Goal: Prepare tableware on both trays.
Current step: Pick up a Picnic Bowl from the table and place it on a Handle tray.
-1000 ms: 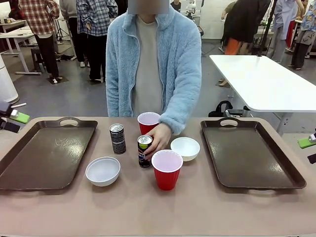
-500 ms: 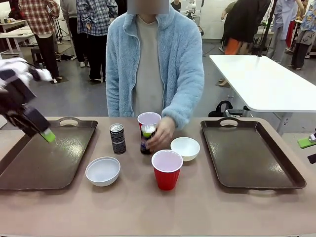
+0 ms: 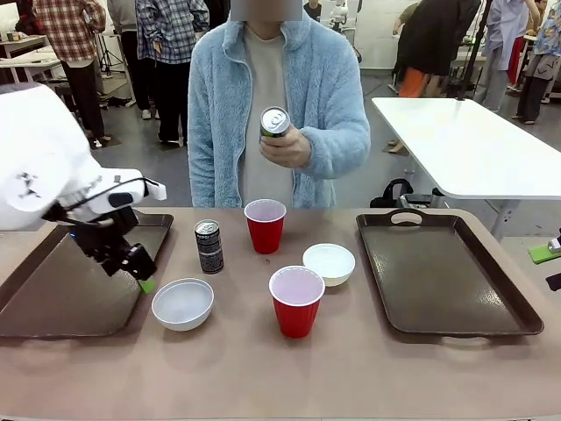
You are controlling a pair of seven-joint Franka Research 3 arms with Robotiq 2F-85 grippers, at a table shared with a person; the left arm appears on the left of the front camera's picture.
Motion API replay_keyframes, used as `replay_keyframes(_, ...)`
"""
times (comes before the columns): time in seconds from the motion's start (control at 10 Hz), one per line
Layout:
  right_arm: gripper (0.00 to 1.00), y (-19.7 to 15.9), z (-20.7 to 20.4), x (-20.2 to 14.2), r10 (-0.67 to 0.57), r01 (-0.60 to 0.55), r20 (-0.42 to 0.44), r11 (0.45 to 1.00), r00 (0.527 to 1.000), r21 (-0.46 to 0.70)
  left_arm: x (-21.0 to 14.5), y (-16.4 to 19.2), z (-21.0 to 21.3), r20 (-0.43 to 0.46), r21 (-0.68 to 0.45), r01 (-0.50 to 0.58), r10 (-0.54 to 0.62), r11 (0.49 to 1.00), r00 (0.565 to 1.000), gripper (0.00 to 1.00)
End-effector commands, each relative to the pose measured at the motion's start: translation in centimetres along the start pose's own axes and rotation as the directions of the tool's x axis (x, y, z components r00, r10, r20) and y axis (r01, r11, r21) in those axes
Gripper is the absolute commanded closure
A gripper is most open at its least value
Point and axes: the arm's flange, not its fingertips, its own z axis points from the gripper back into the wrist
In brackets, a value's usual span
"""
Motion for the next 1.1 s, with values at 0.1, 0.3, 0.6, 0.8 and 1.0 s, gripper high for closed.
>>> replay_keyframes(0.1,0.0,0.1,-0.1,0.0,-0.024,0.024,0.005,1.0,1.0,0.014,4.2,-1.1,-2.1,-0.05,0.022,-0.064,0.065,0.998,0.997,0.0)
replay_keyframes(0.3,0.0,0.1,-0.1,0.0,-0.024,0.024,0.005,1.0,1.0,0.014,6.2,-1.8,-2.8,-0.039,0.024,-0.059,0.06,0.998,0.997,0.0)
replay_keyframes(0.6,0.0,0.1,-0.1,0.0,-0.024,0.024,0.005,1.0,1.0,0.014,6.9,-1.5,-3.5,-0.073,0.006,-0.065,0.065,0.998,0.995,0.0)
replay_keyframes(0.8,0.0,0.1,-0.1,0.0,-0.024,0.024,0.005,1.0,1.0,0.014,6.5,-1.3,-4.8,-0.11,-0.008,-0.044,0.043,0.999,0.993,0.0)
replay_keyframes(1.0,0.0,0.1,-0.1,0.0,-0.024,0.024,0.005,1.0,1.0,0.014,6.1,-1.3,-5.9,-0.127,-0.008,-0.021,0.02,1.0,0.992,0.45)
